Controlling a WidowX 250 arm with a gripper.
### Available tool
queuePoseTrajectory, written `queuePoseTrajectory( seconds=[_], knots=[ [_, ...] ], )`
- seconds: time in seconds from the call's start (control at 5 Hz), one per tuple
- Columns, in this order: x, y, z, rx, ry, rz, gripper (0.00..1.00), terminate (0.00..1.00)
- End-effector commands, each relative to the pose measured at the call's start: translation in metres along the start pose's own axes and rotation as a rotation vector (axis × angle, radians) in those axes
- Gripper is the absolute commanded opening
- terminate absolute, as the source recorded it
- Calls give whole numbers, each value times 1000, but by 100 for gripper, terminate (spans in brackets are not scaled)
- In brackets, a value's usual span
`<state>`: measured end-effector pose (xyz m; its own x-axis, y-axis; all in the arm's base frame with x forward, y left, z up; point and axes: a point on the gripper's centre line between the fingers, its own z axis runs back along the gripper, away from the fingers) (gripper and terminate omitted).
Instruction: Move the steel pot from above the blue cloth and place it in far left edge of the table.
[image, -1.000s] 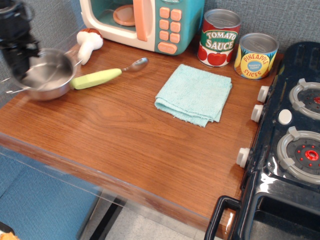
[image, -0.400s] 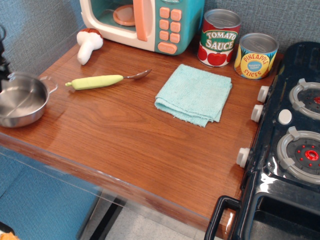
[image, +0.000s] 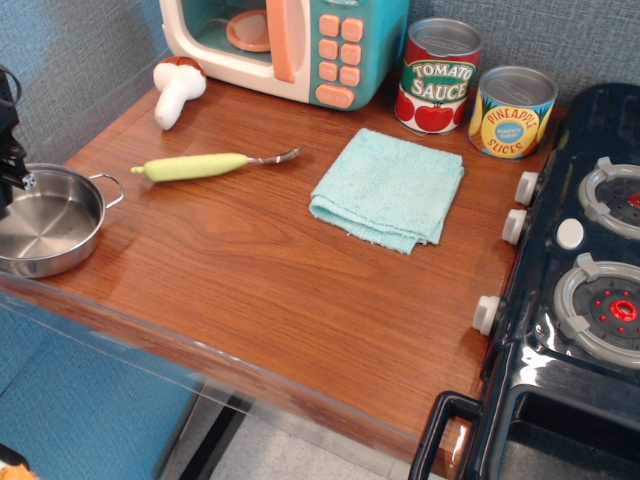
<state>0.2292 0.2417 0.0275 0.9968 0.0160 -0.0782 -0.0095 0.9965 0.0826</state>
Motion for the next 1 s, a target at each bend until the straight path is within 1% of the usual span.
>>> queuePoseTrajectory(
  seconds=[0.0, 0.4, 0.6, 0.8],
  knots=[
    [7, -8, 12, 25, -25, -42, 0, 0],
    [37, -26, 16, -45, -88, -73, 0, 0],
    [42, -30, 18, -55, -103, -59, 0, 0],
    [41, -34, 25, -23, -130, -53, 100, 0]
  ],
)
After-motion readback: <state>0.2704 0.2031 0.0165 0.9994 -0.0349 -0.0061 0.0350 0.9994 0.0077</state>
